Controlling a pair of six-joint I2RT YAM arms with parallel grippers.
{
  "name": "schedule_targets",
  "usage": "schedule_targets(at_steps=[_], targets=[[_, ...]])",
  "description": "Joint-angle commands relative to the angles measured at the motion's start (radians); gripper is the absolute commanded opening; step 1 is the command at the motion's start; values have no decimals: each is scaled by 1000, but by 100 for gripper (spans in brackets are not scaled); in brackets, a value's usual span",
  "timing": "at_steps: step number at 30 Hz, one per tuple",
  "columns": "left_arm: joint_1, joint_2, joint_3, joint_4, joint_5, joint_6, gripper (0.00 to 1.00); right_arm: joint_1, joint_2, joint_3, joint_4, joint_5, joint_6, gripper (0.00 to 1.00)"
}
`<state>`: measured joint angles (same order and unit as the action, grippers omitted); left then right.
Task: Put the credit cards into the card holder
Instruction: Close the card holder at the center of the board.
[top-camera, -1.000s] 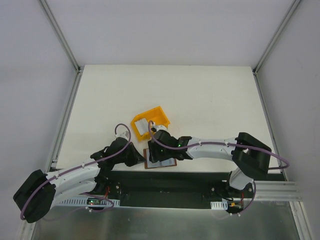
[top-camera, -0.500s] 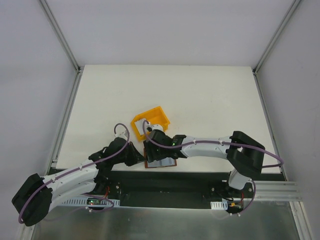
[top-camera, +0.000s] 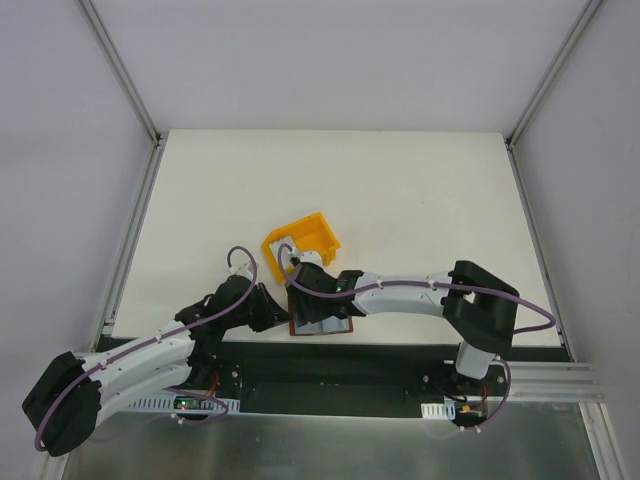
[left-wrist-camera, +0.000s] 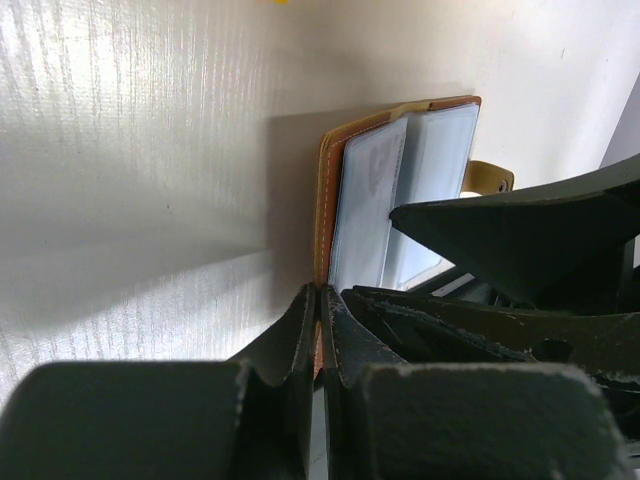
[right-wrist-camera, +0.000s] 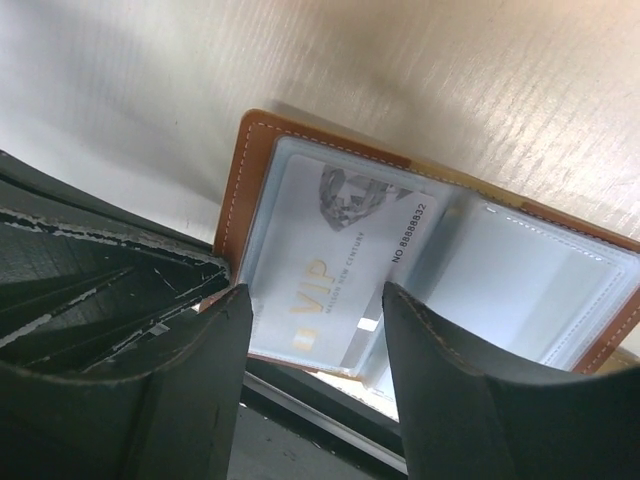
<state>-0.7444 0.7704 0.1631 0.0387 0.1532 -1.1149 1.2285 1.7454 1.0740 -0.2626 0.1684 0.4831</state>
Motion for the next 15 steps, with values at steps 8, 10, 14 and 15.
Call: schedule_targets(at_steps=[8,10,14,15], targets=[[5,-19,19,-3,5,0,0,16,-47,35,-109,101,-26,39],[5,-19,21,-3,8,3,0,16,-56,30,-112,106,-24,42],[5,-31,33,-3,14,18,0,11,-92,-2,-115,137,-9,43],[5,-39,35,-5,14,20,0,8,-99,-9,-119,137,-8,42]])
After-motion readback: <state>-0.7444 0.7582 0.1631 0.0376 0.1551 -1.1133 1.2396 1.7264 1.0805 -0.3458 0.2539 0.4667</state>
